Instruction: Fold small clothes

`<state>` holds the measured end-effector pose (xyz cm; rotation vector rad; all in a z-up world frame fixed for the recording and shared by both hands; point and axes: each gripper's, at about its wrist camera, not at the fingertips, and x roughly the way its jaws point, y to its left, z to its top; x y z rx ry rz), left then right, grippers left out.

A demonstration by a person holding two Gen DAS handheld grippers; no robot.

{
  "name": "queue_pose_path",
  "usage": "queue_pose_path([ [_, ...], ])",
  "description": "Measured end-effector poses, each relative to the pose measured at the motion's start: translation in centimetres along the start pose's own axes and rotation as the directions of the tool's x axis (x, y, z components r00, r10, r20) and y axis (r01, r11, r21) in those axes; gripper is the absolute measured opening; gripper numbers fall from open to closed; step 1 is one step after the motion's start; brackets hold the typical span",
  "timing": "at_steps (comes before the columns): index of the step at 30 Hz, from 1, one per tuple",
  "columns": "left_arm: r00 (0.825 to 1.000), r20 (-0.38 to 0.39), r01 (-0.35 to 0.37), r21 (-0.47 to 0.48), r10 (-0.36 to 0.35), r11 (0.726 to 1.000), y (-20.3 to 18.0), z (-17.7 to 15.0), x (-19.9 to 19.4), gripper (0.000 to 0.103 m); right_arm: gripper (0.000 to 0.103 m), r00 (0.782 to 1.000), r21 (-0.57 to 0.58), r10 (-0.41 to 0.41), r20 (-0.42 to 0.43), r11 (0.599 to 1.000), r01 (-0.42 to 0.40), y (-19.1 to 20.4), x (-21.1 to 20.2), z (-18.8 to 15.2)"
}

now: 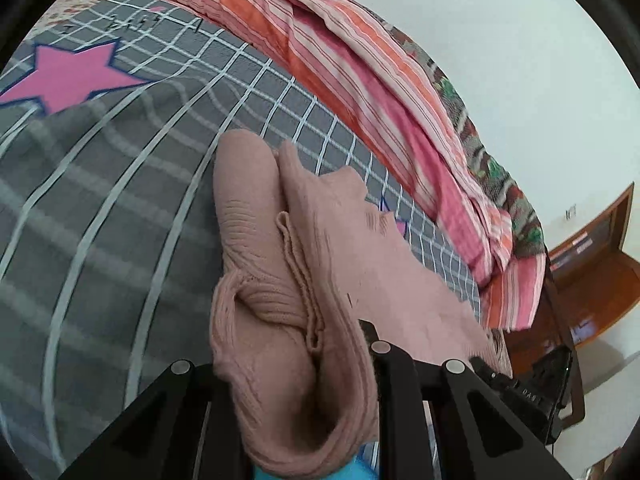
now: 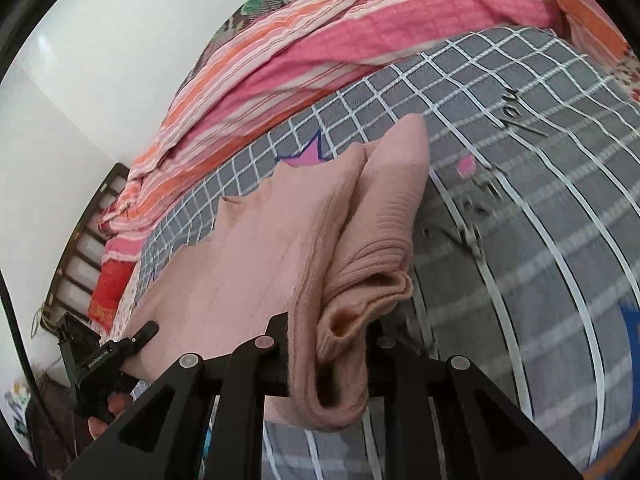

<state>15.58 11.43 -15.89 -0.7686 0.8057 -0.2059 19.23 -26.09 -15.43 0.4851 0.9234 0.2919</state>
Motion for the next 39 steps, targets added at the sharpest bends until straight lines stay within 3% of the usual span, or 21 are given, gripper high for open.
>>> queue_pose_path([
  [6, 1.000, 0.000, -0.013, 0.050, 0.013, 0.999, 0.1, -2.7, -2.4, 0.019, 0.017, 0.999, -0.030, -0.046, 0.015, 0.998, 0.046, 0.9, -2.9, -3.3],
  [10, 0.997, -0.043, -0.055, 0.073, 0.058, 0.996, 0.6, -2.6, -2.6, 0.028, 0.032, 0.991, -0.082, -0.133, -0.015, 0.988, 0.132, 1.4, -3.0, -3.4],
  [12, 0.995, -0.062, -0.069, 0.094, 0.075, 0.993, 1.2, -2.3, -3.1, 0.029, 0.032, 0.987, -0.113, -0.162, -0.003, 0.981, 0.161, 1.2, -3.7, -3.4],
  [16, 0.986, 0.008, -0.166, 0.097, 0.166, 0.981, 2.5, -1.6, -4.8, 0.046, 0.037, 0.973, -0.130, -0.219, 0.075, 0.965, 0.227, 0.7, -5.5, -2.6],
  [22, 0.984, 0.052, -0.174, 0.031, 0.172, 0.984, 5.0, 1.6, -6.0, 0.047, 0.037, 0.967, -0.186, -0.220, 0.131, 0.952, 0.242, 2.0, -5.3, 0.4],
  [26, 0.995, 0.032, -0.094, 0.067, 0.092, 0.993, 3.4, 4.3, -4.2, 0.047, 0.037, 0.968, -0.245, -0.213, 0.134, 0.939, 0.241, 3.9, -3.1, 2.2],
  [30, 0.996, 0.017, -0.091, 0.166, 0.089, 0.982, 0.3, 6.2, -1.5, 0.047, 0.037, 0.962, -0.276, -0.253, 0.102, 0.922, 0.272, 4.6, 0.6, 4.2],
  [33, 0.991, -0.008, -0.126, 0.242, 0.131, 0.962, -1.6, 7.1, 1.4, 0.047, 0.037, 0.956, -0.255, -0.290, 0.048, 0.922, 0.292, 4.1, 3.3, 5.4],
  [36, 0.972, -0.023, -0.214, 0.327, 0.234, 0.920, -2.4, 7.4, 4.7, 0.046, 0.037, 0.953, -0.215, -0.303, 0.001, 0.931, 0.296, 3.2, 5.6, 6.2],
  [38, 0.957, -0.043, -0.257, 0.336, 0.287, 0.906, -2.2, 7.5, 6.6, 0.043, 0.030, 0.949, -0.204, -0.314, -0.027, 0.931, 0.302, 2.9, 6.8, 6.4],
  [39, 0.958, -0.049, -0.254, 0.326, 0.284, 0.911, -2.1, 7.6, 7.0, 0.036, 0.018, 0.949, -0.213, -0.314, -0.043, 0.930, 0.298, 2.9, 7.4, 6.4],
])
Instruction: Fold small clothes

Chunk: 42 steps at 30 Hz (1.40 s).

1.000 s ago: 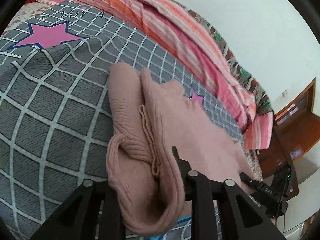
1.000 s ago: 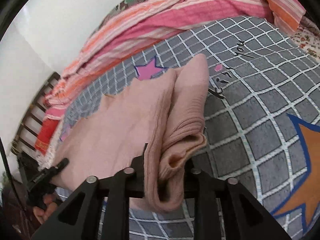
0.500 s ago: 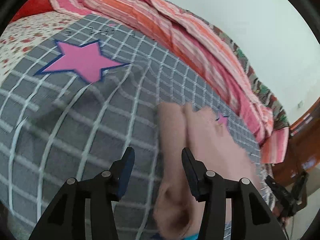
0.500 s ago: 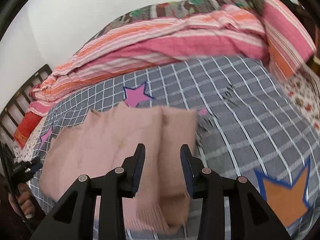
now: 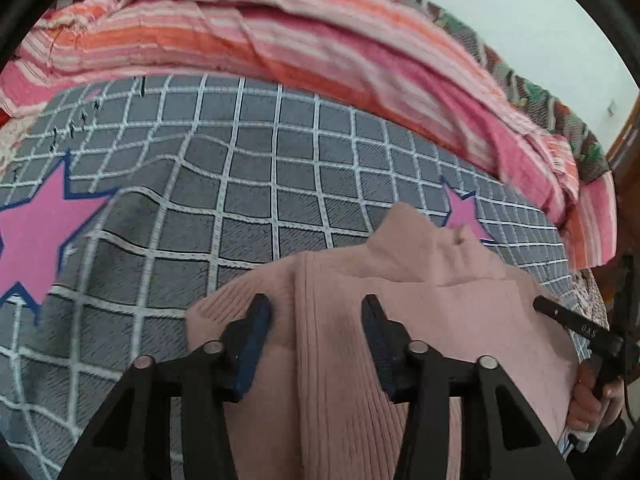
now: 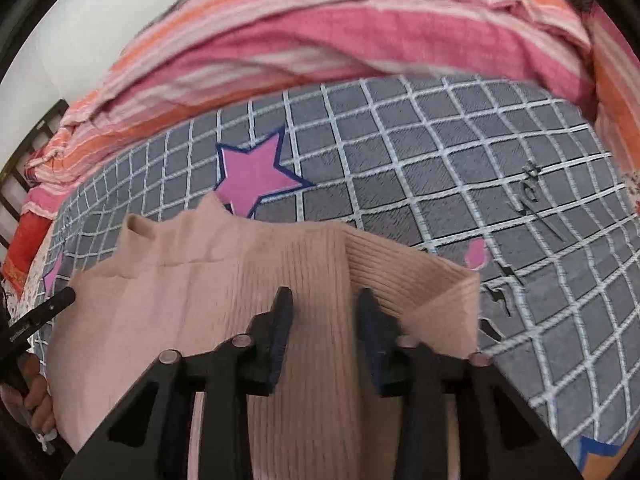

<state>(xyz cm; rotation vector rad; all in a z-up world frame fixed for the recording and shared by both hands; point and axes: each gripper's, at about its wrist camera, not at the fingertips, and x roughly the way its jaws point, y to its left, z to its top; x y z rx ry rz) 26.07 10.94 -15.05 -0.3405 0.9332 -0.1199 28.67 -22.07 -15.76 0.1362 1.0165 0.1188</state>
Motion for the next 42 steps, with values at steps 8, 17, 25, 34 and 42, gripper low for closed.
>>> queue_pose_path([
  [8, 0.997, 0.054, 0.052, -0.108, -0.047, 0.993, 1.9, 0.2, 0.6, 0.007, 0.005, 0.994, 0.025, 0.027, 0.103, 0.999, -0.029, -1.5, -1.6, 0.0],
  [17, 0.989, 0.139, -0.057, -0.017, 0.059, 0.998, 1.9, -0.1, -2.6, 0.023, 0.010, 0.995, -0.039, -0.051, 0.091, 0.998, 0.055, 1.8, -2.3, 0.7],
  [25, 0.959, 0.170, -0.208, -0.117, 0.226, 0.971, 10.8, -0.4, -4.2, 0.054, 0.029, 0.991, -0.184, 0.108, 0.074, 0.978, -0.093, 10.6, -2.9, -0.7],
  [34, 0.943, 0.192, -0.262, -0.073, 0.271, 0.962, 11.9, -0.4, -1.7, 0.066, 0.028, 1.000, -0.241, 0.001, -0.016, 0.971, -0.005, 14.9, 2.9, -2.5],
  [42, 0.955, 0.203, -0.207, -0.064, 0.216, 0.976, 12.0, -0.8, -2.1, 0.071, 0.027, 0.998, -0.181, -0.062, -0.030, 0.982, 0.056, 15.0, 4.5, -1.2],
])
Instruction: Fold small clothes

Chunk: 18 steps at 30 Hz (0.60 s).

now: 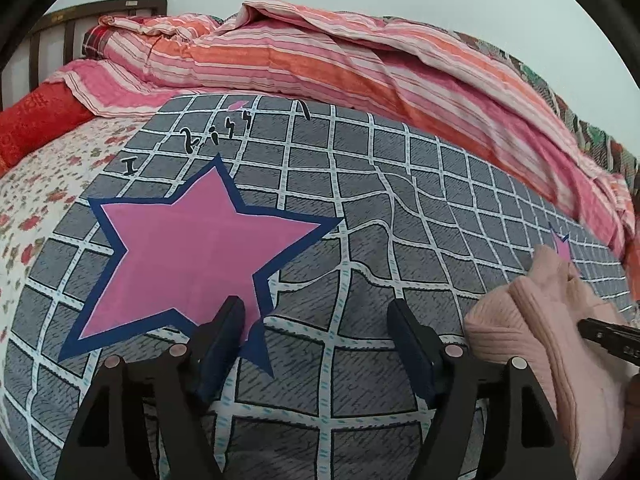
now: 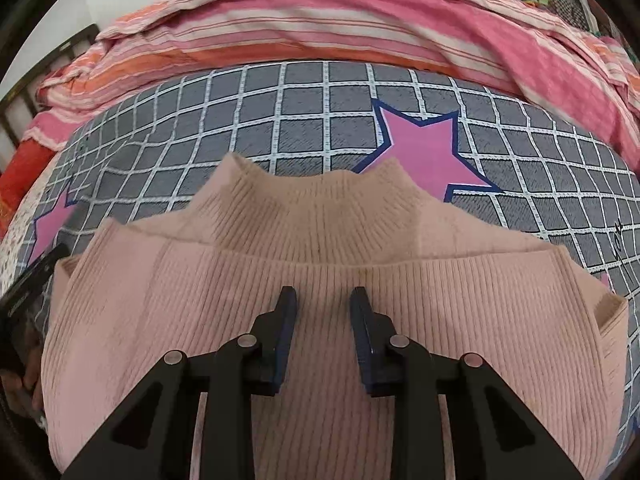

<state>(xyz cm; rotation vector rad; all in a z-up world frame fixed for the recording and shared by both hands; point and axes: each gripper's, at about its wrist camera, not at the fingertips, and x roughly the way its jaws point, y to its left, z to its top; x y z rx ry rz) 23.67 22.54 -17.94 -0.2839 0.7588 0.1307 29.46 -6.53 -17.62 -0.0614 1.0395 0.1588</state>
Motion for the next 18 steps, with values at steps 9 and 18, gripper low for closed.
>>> queue_pose_path([
  [9, 0.999, 0.001, 0.050, -0.024, -0.050, 0.998, 0.5, 0.1, 0.1, 0.072, 0.027, 1.000, 0.009, -0.003, 0.023, 1.000, 0.002, -0.1, -0.9, -0.5],
  [18, 0.997, -0.004, 0.072, 0.001, -0.072, 0.997, 0.3, 0.0, -0.2, 0.074, 0.027, 0.997, -0.005, -0.041, 0.061, 0.999, 0.042, 0.8, -4.2, -4.5],
])
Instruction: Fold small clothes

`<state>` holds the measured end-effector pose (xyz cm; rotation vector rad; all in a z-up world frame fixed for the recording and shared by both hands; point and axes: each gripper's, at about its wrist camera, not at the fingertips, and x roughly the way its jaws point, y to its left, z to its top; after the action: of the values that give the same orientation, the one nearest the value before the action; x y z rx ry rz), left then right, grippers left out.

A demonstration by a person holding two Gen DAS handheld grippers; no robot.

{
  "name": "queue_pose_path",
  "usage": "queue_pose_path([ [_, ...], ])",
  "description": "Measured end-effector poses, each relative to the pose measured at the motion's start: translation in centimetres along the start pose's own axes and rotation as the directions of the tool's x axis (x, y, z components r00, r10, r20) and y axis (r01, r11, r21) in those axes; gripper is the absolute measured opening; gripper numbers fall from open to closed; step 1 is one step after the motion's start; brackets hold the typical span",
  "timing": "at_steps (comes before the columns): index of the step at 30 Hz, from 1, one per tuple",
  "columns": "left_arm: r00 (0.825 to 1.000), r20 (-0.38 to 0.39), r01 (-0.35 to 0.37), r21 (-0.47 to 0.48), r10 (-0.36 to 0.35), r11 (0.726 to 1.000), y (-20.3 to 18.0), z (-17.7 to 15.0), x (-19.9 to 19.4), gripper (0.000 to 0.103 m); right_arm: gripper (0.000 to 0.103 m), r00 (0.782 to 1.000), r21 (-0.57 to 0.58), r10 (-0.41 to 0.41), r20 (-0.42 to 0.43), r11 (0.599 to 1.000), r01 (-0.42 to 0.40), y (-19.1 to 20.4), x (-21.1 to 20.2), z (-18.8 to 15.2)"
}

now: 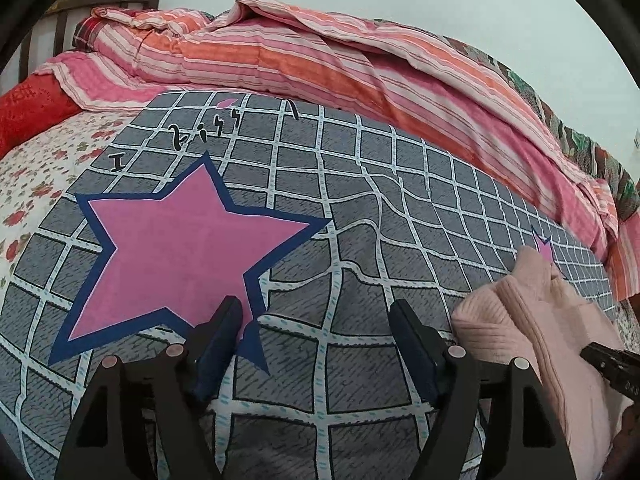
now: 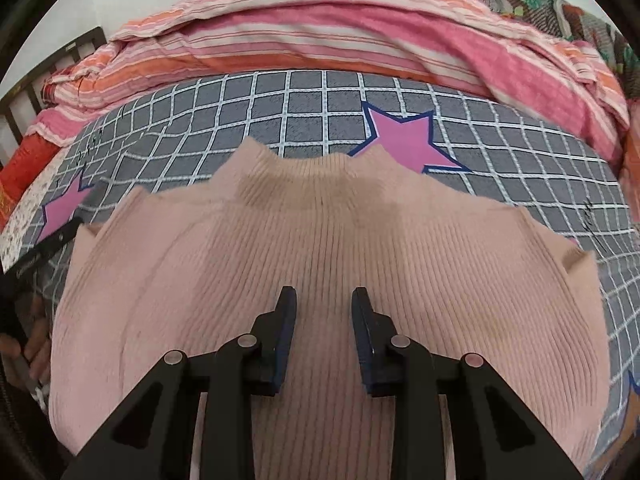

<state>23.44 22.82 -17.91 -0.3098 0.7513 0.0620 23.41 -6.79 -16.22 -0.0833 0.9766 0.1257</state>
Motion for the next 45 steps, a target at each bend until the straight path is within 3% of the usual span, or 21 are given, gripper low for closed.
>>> queue_pose_path([
  [9, 0.999, -0.037, 0.028, 0.044, -0.026, 0.999, -0.3, -0.9, -2.0, 0.074, 0.028, 0.999, 0.010, 0.004, 0.032, 1.000, -0.004, 0.0, -3.7, -2.7],
  [14, 0.988, -0.036, 0.145, -0.056, -0.147, 0.988, 0.9, -2.5, -5.0, 0.074, 0.028, 0.999, -0.007, 0.012, 0.038, 1.000, -0.012, 0.3, -5.4, -5.3],
  [18, 0.979, -0.044, 0.192, -0.094, -0.197, 0.977, 1.2, -3.6, -6.9, 0.074, 0.028, 0.999, -0.024, 0.007, 0.052, 1.000, -0.006, 0.8, -6.5, -7.4],
  [23, 0.951, -0.097, 0.278, -0.137, -0.293, 0.951, 1.1, -5.8, -8.5, 0.074, 0.028, 0.997, -0.004, 0.017, 0.079, 1.000, -0.017, 0.6, -7.5, -9.6],
  [31, 0.931, -0.088, 0.345, -0.118, -0.355, 0.931, 0.3, -9.7, -12.5, 0.074, 0.028, 0.995, -0.033, -0.016, 0.102, 0.999, 0.020, 1.4, -7.9, -13.4],
  [35, 0.912, -0.080, 0.395, -0.092, -0.402, 0.914, -0.8, -11.3, -14.2, 0.074, 0.028, 0.995, -0.037, 0.000, 0.097, 0.999, 0.003, 1.3, -8.6, -14.1],
  [39, 0.901, -0.082, 0.417, -0.100, -0.425, 0.903, -2.4, -12.3, -14.2, 0.074, 0.028, 0.991, -0.002, 0.068, 0.118, 0.998, -0.068, 0.0, -10.3, -14.0],
  [45, 0.868, -0.118, 0.463, -0.162, -0.483, 0.871, -4.8, -13.5, -11.7, 0.074, 0.028, 0.985, -0.001, 0.051, 0.165, 0.999, -0.052, -2.5, -12.5, -13.2],
])
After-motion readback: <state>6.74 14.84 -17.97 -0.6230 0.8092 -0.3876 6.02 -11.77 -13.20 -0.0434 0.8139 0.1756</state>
